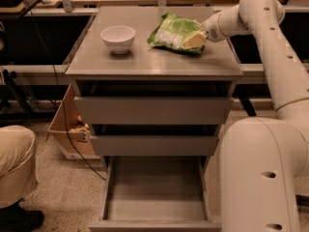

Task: Place green rice chip bag into bottom drawer

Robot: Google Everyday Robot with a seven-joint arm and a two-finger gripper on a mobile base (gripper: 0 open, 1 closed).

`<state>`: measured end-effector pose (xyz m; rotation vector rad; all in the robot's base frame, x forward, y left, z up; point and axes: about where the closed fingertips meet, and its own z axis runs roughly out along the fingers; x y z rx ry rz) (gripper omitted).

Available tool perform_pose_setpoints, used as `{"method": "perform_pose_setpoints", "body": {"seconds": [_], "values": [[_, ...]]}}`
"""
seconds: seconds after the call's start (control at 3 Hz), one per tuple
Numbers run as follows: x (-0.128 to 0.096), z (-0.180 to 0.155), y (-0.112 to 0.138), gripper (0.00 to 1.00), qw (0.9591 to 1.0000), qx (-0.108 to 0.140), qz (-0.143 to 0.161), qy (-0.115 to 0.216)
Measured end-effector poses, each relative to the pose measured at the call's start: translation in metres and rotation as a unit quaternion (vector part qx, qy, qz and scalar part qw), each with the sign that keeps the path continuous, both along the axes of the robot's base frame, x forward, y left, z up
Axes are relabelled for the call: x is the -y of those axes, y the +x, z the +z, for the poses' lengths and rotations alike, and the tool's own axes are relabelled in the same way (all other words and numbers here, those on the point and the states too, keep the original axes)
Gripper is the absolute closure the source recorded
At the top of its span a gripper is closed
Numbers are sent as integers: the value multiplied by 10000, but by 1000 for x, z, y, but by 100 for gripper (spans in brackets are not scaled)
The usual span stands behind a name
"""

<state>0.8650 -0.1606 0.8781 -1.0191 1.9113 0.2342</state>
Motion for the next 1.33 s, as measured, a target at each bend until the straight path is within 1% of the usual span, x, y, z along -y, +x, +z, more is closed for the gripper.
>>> {"method": "perform_pose_setpoints", "body": {"seconds": [0.33,0.67,1.0,1.33], "values": [[-16,4,-18,68,9992,-257,282,152],[-29,11,-40,91,9978,-356,560,21],[-37,27,-79,100,9952,-328,905,-166],[-43,42,-128,100,9927,-354,1139,-178]]}}
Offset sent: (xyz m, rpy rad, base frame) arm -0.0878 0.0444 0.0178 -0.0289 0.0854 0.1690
